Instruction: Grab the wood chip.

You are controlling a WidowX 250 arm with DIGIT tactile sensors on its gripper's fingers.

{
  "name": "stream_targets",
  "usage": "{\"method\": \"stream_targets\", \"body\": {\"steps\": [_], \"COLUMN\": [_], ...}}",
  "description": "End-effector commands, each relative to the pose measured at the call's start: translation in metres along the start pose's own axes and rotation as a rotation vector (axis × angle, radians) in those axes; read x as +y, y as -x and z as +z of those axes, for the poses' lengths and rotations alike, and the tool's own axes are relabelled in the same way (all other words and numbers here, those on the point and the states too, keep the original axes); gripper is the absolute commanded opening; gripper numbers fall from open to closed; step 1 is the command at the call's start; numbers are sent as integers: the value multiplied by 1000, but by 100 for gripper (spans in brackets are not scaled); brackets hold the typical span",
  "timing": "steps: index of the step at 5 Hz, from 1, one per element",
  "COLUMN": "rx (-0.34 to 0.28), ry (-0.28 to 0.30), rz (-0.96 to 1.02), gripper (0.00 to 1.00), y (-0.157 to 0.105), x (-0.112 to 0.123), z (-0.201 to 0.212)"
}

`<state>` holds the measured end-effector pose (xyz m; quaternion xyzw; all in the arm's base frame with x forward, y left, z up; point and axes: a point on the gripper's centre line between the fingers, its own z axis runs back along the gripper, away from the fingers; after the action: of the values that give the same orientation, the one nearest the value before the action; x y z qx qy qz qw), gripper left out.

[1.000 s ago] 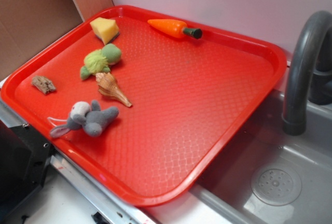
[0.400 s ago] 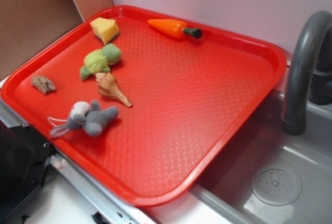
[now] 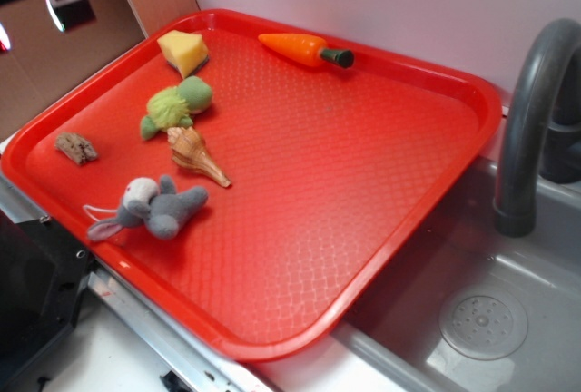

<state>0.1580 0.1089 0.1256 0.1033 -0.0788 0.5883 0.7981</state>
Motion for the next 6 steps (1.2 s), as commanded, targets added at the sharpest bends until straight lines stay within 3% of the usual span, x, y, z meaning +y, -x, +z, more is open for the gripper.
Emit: {"method": "stream_targets", "body": {"steps": [1,2,4,5,6], "rx": [64,88,150,257,278], "ry": [5,94,149,192,176], "rz": [-44,-93,-128,-199,-244], "gripper": [100,100,100,100,100], "y": [7,-1,6,19,31], "x": [16,18,26,22,15], "z": [-46,-75,-94,-108,-120]}}
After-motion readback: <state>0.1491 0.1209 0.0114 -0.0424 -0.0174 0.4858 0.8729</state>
